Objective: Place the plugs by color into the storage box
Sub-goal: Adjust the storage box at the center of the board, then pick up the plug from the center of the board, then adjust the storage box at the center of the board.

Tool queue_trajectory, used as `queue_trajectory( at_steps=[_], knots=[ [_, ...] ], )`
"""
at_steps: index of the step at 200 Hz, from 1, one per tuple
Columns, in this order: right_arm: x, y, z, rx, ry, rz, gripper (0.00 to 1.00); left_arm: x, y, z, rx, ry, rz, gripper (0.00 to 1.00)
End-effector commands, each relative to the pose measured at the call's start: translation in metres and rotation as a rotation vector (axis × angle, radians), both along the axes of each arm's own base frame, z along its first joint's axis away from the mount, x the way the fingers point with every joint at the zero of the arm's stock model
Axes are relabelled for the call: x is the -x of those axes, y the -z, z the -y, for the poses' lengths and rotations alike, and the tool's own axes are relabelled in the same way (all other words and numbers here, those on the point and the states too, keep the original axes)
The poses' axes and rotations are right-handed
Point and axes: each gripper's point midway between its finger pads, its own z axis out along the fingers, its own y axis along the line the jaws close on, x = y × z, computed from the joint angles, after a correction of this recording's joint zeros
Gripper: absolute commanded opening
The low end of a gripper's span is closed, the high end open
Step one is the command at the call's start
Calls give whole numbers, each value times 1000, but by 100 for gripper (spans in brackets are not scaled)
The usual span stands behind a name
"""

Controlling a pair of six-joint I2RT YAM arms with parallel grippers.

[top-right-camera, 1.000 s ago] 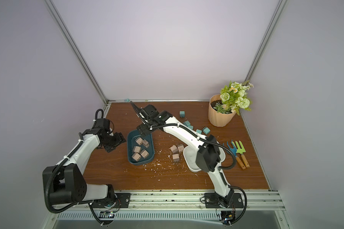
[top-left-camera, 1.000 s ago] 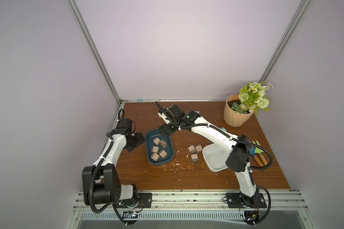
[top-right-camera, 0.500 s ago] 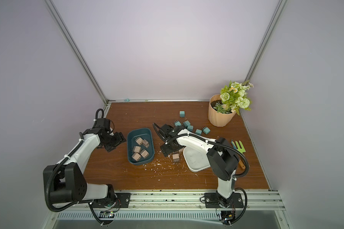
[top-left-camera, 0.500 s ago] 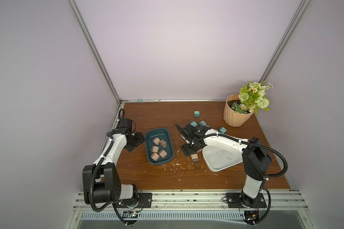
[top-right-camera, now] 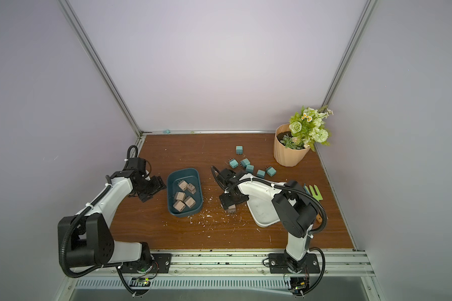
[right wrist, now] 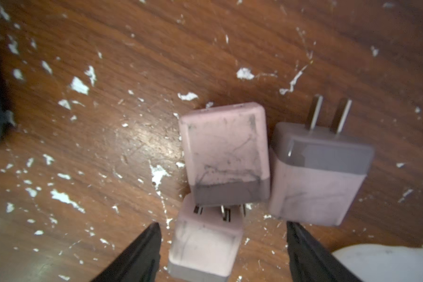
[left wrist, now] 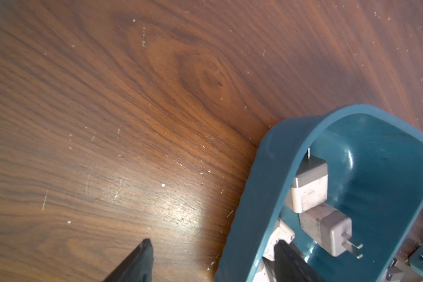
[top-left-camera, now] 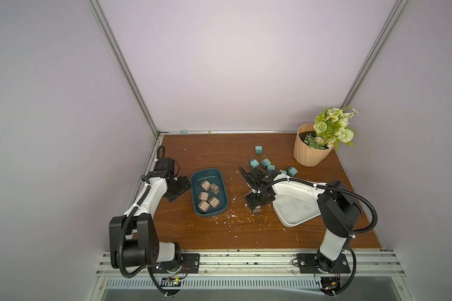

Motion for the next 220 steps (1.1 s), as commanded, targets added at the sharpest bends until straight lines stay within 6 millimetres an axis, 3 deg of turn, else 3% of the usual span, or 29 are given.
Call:
queue_trajectory(
  at_steps=[1, 65, 96, 122, 147, 220],
  knots=[
    [-1, 1, -11, -34, -17, -9, 76, 2, 3, 2, -2, 11, -9, 80],
    [13, 12, -9, -11, -56, -70, 66, 1, 5, 1, -8, 16, -13, 80],
    [12, 8, -13, -17, -60, -65, 53, -4, 5, 6, -3, 45, 2, 80],
    [3, -8, -21, -41, -51, -31, 46, -17, 3, 23, -42, 116, 16, 79],
    [-7, -26, -30, -58, -52, -2, 46, -22, 15, 35, -7, 125, 4, 76],
    [-29, -81, -66, -162, -77, 58, 45, -41, 16, 81, 69, 213, 44, 74]
  ],
)
